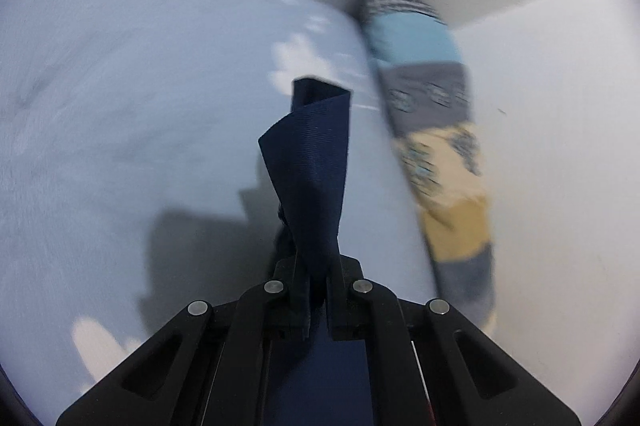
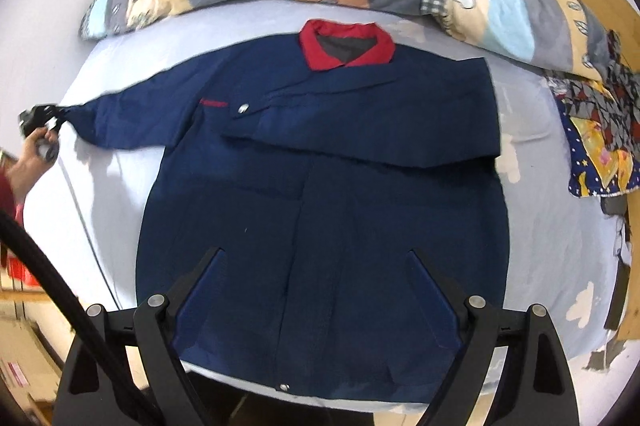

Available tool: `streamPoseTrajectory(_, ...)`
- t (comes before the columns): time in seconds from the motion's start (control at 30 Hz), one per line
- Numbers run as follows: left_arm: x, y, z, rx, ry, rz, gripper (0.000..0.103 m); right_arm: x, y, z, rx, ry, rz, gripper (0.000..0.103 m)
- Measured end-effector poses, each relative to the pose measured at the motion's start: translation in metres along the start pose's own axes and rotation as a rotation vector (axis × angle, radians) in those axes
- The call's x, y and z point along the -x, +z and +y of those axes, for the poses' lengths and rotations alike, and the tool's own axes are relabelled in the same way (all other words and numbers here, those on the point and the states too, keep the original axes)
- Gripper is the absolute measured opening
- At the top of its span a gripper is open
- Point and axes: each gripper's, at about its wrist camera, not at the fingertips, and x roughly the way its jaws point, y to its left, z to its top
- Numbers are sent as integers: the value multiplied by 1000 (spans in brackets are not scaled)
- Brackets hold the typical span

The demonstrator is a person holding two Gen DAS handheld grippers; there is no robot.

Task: Fold large clothes
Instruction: 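Lift the sleeve and fold it across the jacket body with the left tool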

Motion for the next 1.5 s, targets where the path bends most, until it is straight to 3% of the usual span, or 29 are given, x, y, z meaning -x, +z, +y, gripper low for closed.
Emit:
streamPoseTrajectory(0.17,35,-51,-90,-208,-99,60,5,13,25,-23,-64,4,-76,93)
streamPoseTrajectory(0.23,46,-86,-135,-350,-123,101,5,18,37,-33,-72,-12,-109,93)
streamPoseTrajectory(0.3,56,-135,-181,-474,-190,165,5,22,45,-45,-85,-21,-133,93)
streamPoseTrajectory(0.5,63,-291,-274,-772,-254,321,5,30,44,-88,-127,-52,-158,93)
streamPoseTrajectory(0.67,48,-408,-298,-881,-246,423,5,17,30,-134,-188,-102,-109,93)
streamPoseTrajectory(0.73,42,-459,-300,-979,-190,416,5,14,25,-146,-194,-123,-102,93)
streamPoseTrajectory(0.93,8,-556,-290,-1069,-112,476,5,9,19,-175,-227,-134,-116,93)
streamPoseTrajectory(1.1,-15,-610,-302,-1065,-107,523,5,15,4,-187,-248,-138,-127,93)
streamPoseTrajectory(1.3,-7,-653,-346,-1098,-166,500,6,21,-14,-210,-293,-155,-120,93)
streamPoseTrajectory(1.4,-16,-678,-362,-1154,-154,484,16,23,-17,-217,-307,-162,-122,93)
streamPoseTrajectory(1.47,-32,-698,-363,-1193,-103,509,58,22,-17,-221,-312,-161,-117,93)
streamPoseTrajectory(1.5,-39,-708,-361,-1218,-75,537,67,22,-17,-222,-311,-161,-113,93)
